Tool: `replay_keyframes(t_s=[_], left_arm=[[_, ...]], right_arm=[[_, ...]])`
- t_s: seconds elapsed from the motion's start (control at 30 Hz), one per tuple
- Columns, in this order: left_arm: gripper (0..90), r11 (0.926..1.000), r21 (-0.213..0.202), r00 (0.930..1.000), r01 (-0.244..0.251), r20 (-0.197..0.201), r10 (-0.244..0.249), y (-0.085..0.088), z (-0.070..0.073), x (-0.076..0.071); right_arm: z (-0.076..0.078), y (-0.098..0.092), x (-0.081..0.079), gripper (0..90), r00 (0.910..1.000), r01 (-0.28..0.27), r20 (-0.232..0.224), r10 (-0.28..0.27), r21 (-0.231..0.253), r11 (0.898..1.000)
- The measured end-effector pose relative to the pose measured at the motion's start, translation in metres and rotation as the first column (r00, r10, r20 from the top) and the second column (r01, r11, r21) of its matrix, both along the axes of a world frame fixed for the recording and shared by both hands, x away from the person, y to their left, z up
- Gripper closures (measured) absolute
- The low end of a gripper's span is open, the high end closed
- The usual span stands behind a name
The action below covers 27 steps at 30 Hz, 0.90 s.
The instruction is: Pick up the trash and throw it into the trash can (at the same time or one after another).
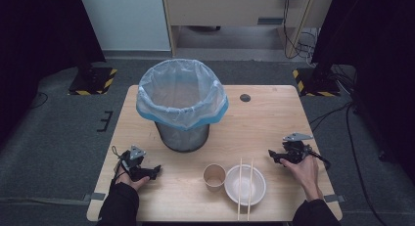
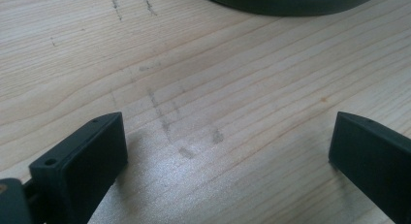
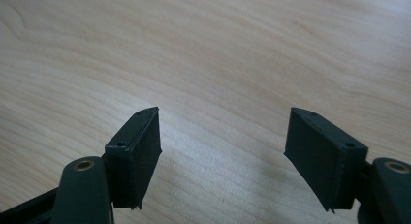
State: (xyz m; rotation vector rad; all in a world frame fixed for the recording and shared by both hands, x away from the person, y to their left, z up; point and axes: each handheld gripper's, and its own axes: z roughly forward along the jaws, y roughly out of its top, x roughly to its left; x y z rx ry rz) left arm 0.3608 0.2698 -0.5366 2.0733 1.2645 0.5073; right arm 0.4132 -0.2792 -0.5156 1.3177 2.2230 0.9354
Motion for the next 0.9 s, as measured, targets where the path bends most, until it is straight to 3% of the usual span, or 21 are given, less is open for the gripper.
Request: replay_keyframes(t_s=[0.23, 0.4, 0.63, 0.9], left_arm=[[0.0, 1.0000, 0.002, 1.0000, 0.001, 0.000, -0.001, 0.000, 0.000, 0.000], [0.0, 1.0000, 0.002, 1.0000, 0.001, 0.000, -0.001, 0.000, 0.000, 0.000], [0.0, 1.0000, 0.002, 1.0000, 0.001, -0.001, -0.001, 0.000, 0.000, 0.000], [0.0, 1.0000, 0.002, 1.0000, 0.002, -0.001, -0.002, 0.000, 0.000, 0.000]], right_arm=[[0.026, -0.004, -0.014, 32.9, 0.9958, -0.006, 0.092, 0.002, 0.045, 0.999], [0.039, -0.002, -0.020, 32.1, 0.9926, -0.004, 0.121, -0.004, 0.066, 0.998], [0.065, 0.009, -0.035, 34.5, 0.9812, -0.020, 0.193, -0.007, 0.140, 0.990], [0.078, 0.020, -0.057, 38.6, 0.9805, -0.055, 0.196, 0.021, 0.170, 0.984]])
